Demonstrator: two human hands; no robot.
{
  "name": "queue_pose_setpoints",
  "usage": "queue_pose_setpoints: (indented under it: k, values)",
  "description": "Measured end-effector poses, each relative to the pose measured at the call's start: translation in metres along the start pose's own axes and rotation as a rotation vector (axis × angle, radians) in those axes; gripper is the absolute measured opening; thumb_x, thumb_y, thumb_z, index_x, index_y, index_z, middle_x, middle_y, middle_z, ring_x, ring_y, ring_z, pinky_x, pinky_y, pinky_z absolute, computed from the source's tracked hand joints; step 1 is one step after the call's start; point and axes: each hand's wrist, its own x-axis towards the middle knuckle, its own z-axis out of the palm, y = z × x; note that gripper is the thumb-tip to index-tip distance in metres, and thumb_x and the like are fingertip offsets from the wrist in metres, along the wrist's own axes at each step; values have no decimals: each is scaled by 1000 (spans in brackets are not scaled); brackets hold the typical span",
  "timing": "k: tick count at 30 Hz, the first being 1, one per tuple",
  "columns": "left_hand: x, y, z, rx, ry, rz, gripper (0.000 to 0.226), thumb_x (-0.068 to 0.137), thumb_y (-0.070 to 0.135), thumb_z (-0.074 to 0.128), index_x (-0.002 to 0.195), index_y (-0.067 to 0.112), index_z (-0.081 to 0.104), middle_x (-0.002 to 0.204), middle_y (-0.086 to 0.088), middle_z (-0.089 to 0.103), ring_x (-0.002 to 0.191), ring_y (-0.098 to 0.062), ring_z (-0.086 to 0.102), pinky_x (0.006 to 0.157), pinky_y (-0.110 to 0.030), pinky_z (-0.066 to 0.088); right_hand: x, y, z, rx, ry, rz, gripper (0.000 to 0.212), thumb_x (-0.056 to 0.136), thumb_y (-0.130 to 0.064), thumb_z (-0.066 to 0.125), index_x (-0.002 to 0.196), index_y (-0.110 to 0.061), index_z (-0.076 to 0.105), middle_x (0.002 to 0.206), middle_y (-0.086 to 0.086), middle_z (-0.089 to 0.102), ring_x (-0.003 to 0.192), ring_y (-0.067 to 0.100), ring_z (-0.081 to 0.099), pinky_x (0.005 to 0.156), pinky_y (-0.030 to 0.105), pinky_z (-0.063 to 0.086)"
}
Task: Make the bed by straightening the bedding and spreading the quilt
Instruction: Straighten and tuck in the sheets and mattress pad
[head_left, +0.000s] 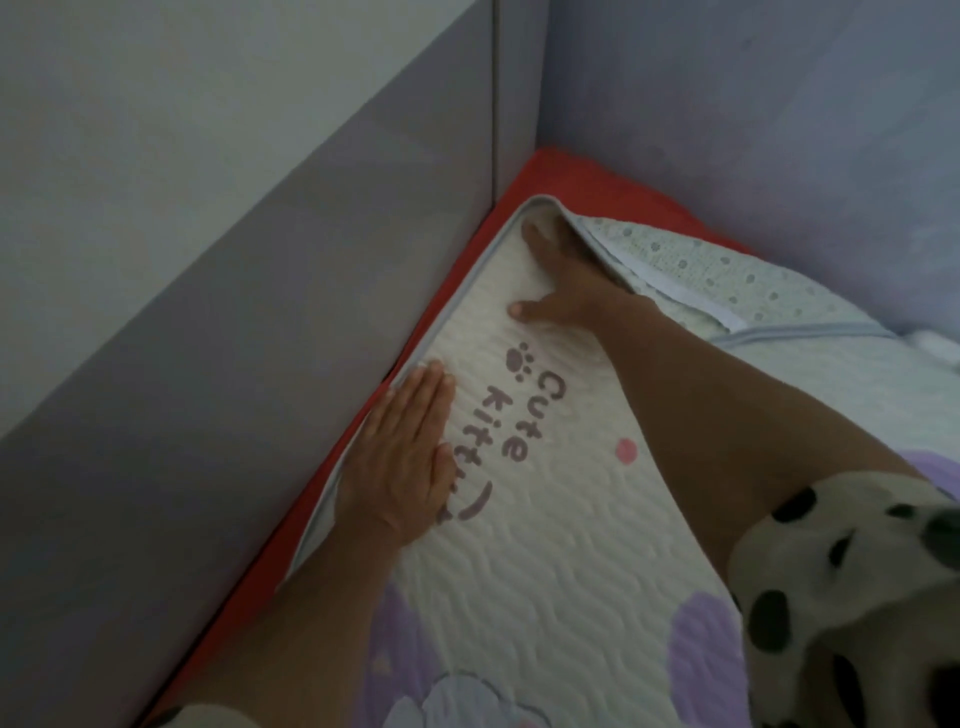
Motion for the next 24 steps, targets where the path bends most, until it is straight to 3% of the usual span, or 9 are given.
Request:
queue_pose_setpoints:
  k: [3, 6, 12, 24]
  values:
    - [2, -2, 1, -17, -16, -3, 65, 89, 27, 31, 150, 8, 23, 159, -6, 17, 147, -17, 11, 118, -40, 21, 8, 10, -6, -12, 10, -10, 104, 75, -58, 71, 153, -36, 5, 161, -4, -12, 148, 15, -8, 118, 33, 0]
    - [4, -3, 1, -17, -14, 1, 65, 89, 27, 31, 150, 8, 23, 159, -6, 17, 147, -18, 12, 118, -40, 21, 15, 19, -19, -11, 82, 16, 106, 73, -60, 70, 154, -27, 10, 161, -5, -2, 148, 14, 0, 119, 33, 4]
    - [5, -1, -3, 1, -44, -10, 66, 88, 29, 31, 150, 8, 24, 158, -6, 18, 147, -17, 13, 118, -39, 19, 25, 22, 9, -22, 53, 29, 112, 77, -49, 73, 154, -17, -3, 161, 0, -12, 148, 16, -9, 121, 36, 1]
    - [35, 12, -21, -24, -19, 49, 63, 91, 29, 26, 149, 4, 26, 157, -11, 23, 147, -21, 16, 117, -42, 22, 39, 29, 14, -147, 73, 27, 113, 76, -53, 71, 154, -17, -3, 161, 2, -11, 148, 19, -9, 121, 40, 2]
